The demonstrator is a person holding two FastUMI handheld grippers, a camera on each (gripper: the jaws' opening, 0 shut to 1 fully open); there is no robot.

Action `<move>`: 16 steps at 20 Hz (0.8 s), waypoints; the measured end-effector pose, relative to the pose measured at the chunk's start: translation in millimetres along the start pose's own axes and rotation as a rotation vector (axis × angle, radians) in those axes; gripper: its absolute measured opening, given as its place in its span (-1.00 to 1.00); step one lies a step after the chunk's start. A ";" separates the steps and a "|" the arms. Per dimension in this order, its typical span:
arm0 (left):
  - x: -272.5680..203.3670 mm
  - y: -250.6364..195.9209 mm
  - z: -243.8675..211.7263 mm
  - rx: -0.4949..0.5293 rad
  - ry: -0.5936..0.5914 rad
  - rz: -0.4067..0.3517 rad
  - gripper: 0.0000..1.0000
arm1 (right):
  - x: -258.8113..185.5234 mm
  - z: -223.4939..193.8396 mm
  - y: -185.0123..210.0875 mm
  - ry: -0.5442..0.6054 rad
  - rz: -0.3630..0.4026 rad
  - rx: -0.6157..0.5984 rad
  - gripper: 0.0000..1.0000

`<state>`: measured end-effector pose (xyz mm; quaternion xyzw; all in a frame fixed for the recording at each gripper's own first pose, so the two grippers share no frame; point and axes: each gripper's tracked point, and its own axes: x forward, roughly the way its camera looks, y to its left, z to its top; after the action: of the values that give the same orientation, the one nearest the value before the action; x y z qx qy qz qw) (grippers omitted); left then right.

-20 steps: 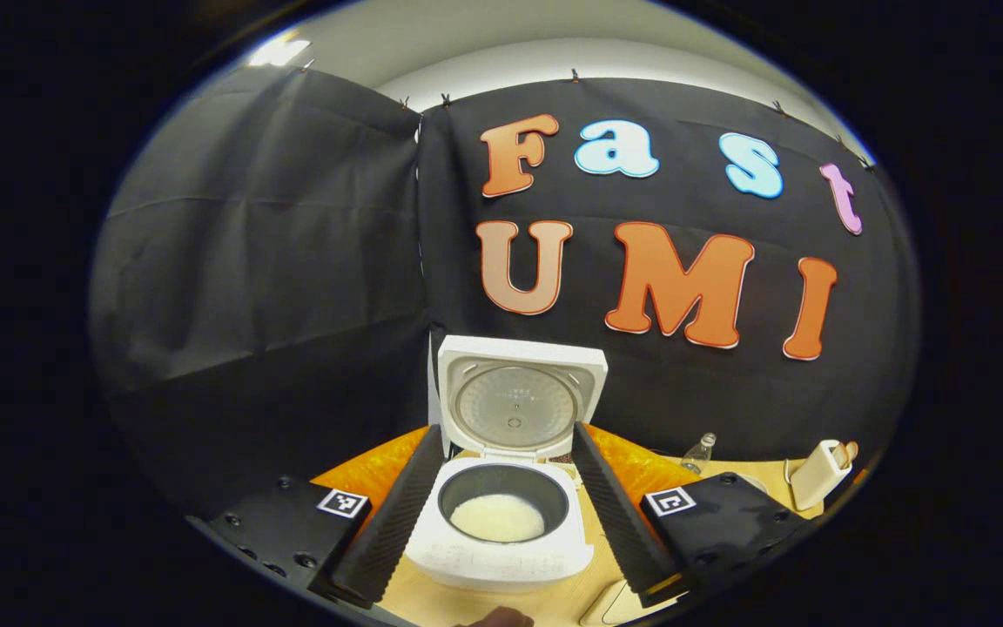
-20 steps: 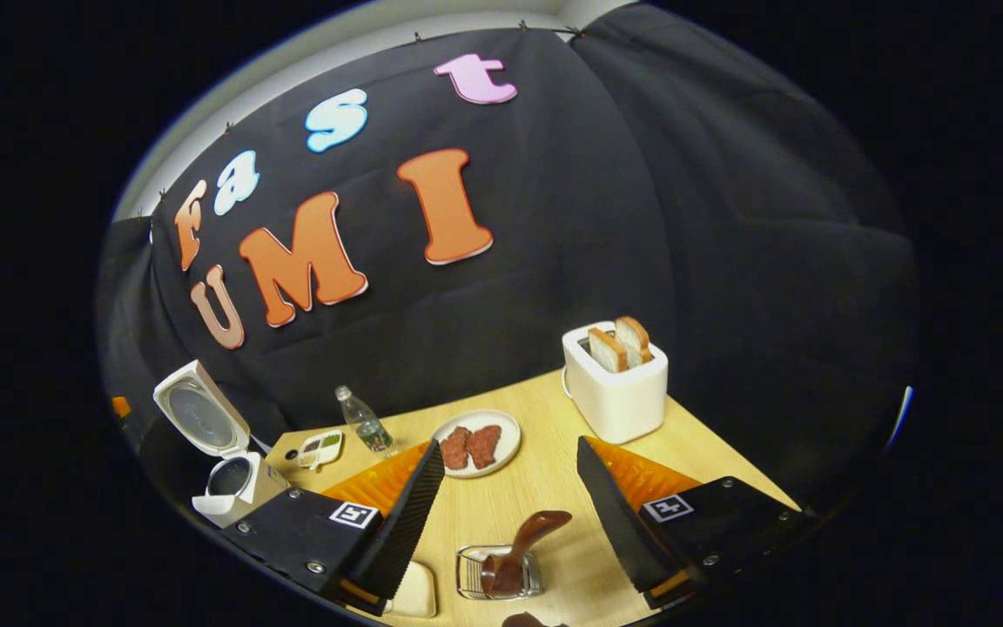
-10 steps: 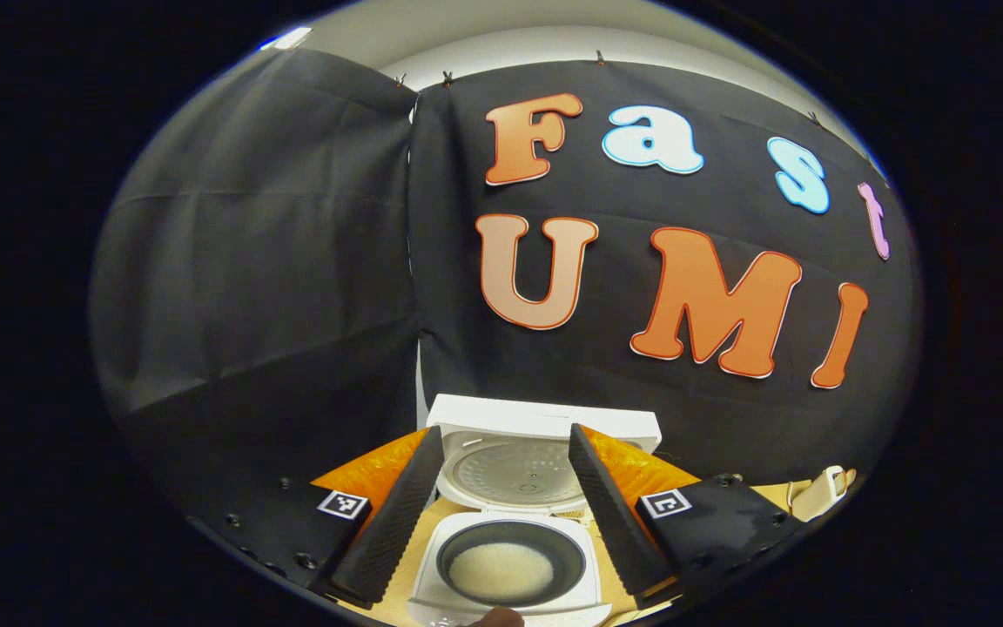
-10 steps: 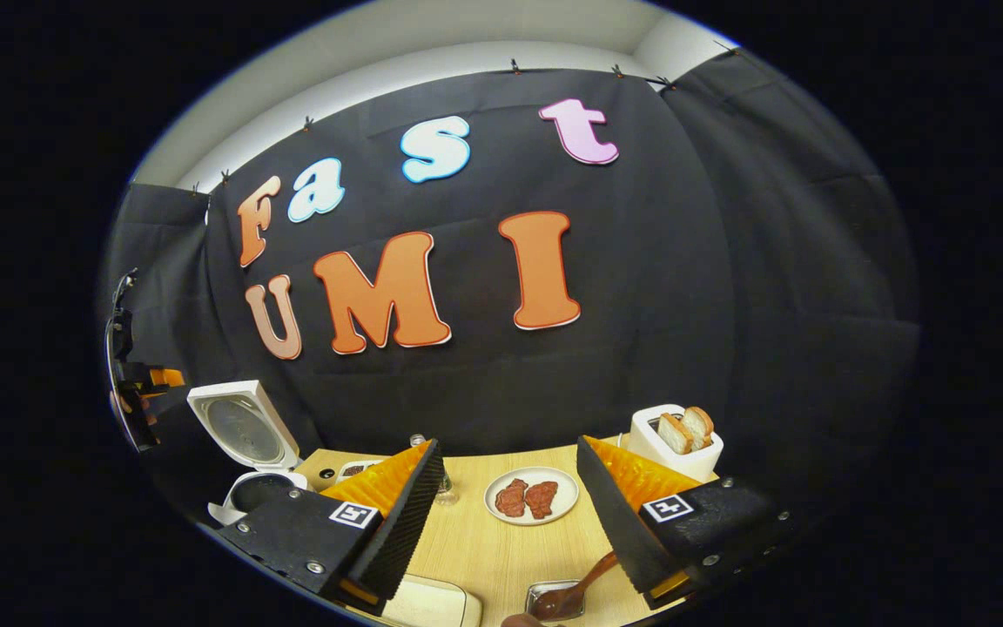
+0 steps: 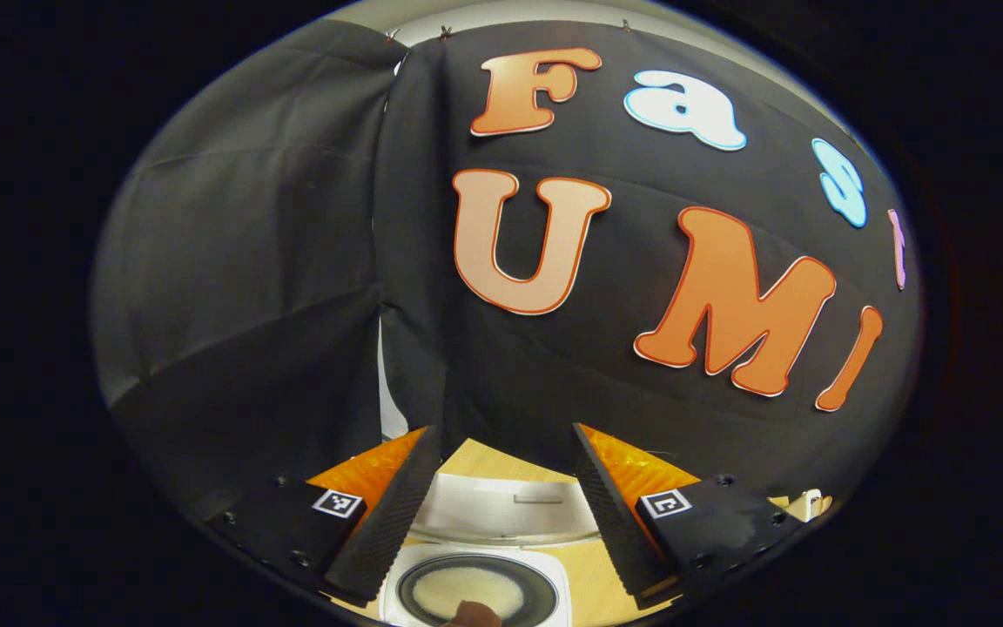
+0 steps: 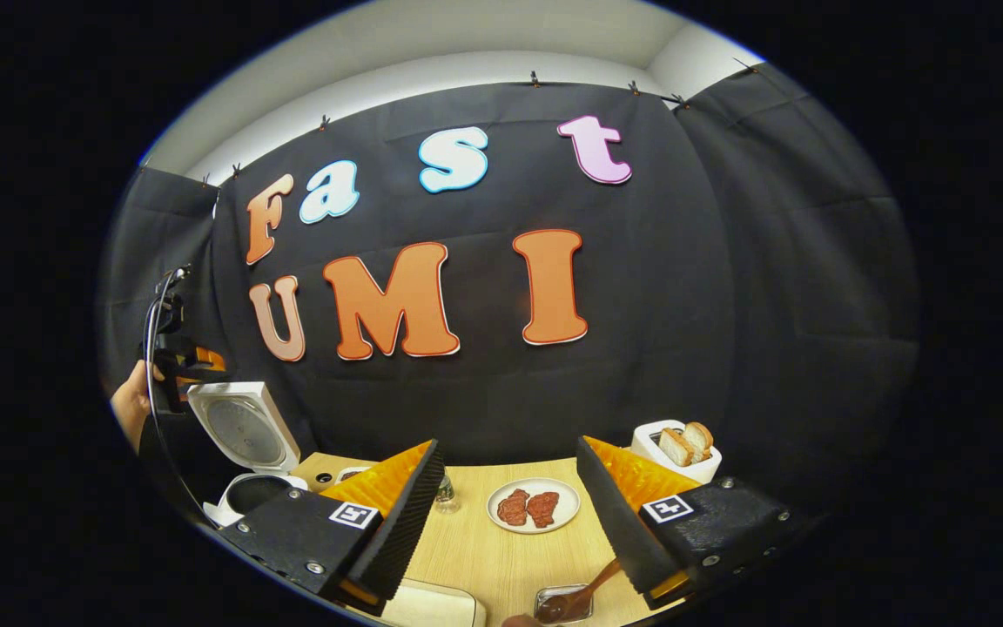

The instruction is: Close the left gripper, press the button to open the rice cooker; take a wooden spoon from the chopstick holder with the right hand, scoop a spoonful of rice and pour it into the rice cooker, then put the wooden spoon back into the chopstick holder.

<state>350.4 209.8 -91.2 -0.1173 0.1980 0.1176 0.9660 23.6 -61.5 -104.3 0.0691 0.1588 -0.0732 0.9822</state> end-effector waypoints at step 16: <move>-64.7 12.6 -146.2 0.131 0.473 0.084 1.00 | -7.7 -18.4 13.1 0.034 0.119 0.022 0.89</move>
<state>237.2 170.1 -197.7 -0.0704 0.4306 0.1137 0.8926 13.0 -44.8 -117.7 0.0903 0.1705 -0.0152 0.9811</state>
